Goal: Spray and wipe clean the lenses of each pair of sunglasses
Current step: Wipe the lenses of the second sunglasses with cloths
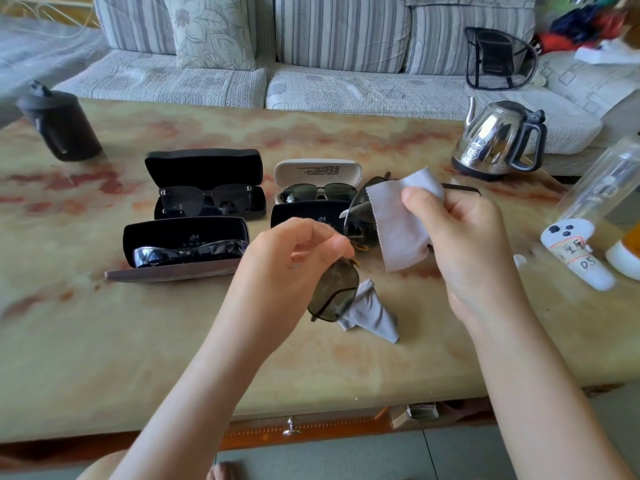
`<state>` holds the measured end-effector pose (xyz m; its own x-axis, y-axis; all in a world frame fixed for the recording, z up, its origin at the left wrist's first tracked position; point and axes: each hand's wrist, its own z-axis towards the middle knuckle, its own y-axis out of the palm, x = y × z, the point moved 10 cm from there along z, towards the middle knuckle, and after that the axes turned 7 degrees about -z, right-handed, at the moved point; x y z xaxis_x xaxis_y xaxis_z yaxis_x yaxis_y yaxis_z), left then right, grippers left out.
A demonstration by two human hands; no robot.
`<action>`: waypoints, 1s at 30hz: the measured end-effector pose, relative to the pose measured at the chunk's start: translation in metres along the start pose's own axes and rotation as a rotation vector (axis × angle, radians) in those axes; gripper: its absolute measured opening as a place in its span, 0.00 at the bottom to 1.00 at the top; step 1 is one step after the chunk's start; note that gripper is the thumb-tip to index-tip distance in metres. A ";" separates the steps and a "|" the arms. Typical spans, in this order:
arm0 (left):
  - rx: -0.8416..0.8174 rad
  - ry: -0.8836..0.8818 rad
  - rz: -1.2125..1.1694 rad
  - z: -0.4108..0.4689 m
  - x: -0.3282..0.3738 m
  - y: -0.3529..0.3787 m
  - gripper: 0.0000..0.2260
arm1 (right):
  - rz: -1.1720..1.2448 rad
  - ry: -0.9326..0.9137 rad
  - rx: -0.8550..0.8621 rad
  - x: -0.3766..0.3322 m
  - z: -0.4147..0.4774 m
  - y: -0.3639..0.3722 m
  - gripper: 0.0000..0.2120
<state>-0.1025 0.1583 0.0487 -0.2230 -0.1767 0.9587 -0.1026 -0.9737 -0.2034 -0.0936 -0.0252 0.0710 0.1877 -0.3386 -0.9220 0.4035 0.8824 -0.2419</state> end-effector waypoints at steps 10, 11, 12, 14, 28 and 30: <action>0.094 0.041 -0.003 0.000 0.005 -0.007 0.07 | -0.022 0.024 -0.013 -0.002 -0.013 -0.001 0.19; 0.097 0.047 -0.001 0.000 0.005 -0.008 0.07 | -0.026 0.024 -0.022 -0.003 -0.014 -0.001 0.19; 0.098 0.052 0.003 0.000 0.005 -0.008 0.07 | -0.019 0.025 -0.029 -0.004 -0.015 0.000 0.19; 0.106 0.064 0.007 0.000 0.006 -0.009 0.07 | 0.029 0.027 -0.040 0.001 -0.016 -0.001 0.20; 0.129 0.080 0.084 0.003 0.007 -0.021 0.10 | 0.235 0.056 -0.123 0.020 -0.011 -0.014 0.16; 0.130 0.075 0.087 0.003 0.006 -0.021 0.10 | 0.248 0.057 -0.133 0.021 -0.012 -0.014 0.12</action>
<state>-0.0990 0.1773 0.0597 -0.2981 -0.2545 0.9200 0.0455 -0.9665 -0.2526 -0.1057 -0.0405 0.0518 0.2142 -0.0914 -0.9725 0.2296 0.9724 -0.0408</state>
